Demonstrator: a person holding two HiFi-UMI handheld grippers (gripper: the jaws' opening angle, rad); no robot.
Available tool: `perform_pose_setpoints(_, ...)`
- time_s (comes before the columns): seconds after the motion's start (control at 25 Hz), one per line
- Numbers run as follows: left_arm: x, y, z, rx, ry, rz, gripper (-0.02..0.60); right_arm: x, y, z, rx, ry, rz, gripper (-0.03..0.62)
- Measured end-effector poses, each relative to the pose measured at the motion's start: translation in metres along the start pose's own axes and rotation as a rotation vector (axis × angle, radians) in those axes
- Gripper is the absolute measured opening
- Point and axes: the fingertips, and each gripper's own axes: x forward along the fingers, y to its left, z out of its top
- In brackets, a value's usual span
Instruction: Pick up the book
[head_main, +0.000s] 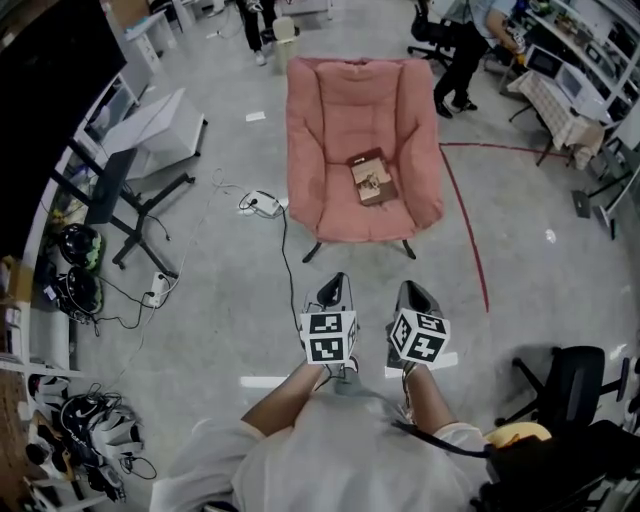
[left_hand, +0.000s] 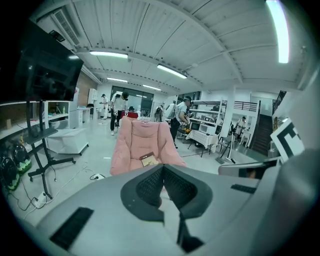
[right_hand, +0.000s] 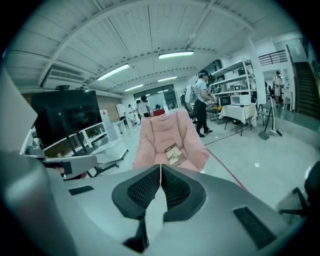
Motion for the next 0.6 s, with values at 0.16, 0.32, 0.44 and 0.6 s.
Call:
perform_pose_setpoints(0.16,0.028,0.003,0.010,0.007,0.008,0.013,0.000,0.025,-0.018,0.009,0.001,0.023,-0.010,0.031)
perform_pose_setpoints(0.32,0.048,0.009,0.020,-0.001,0.005,0.041,0.000,0.045,-0.026,0.022,-0.018,0.036,-0.001,0.031)
perform_pose_setpoints(0.44,0.060,0.020,0.024,-0.020,0.007,0.063,0.000,0.061,-0.026,0.031,-0.039,0.038,0.007,0.031)
perform_pose_setpoints(0.6,0.074,0.033,0.028,-0.037,0.014,0.075,0.000,0.077,-0.023,0.037,-0.054,0.052,0.010,0.031)
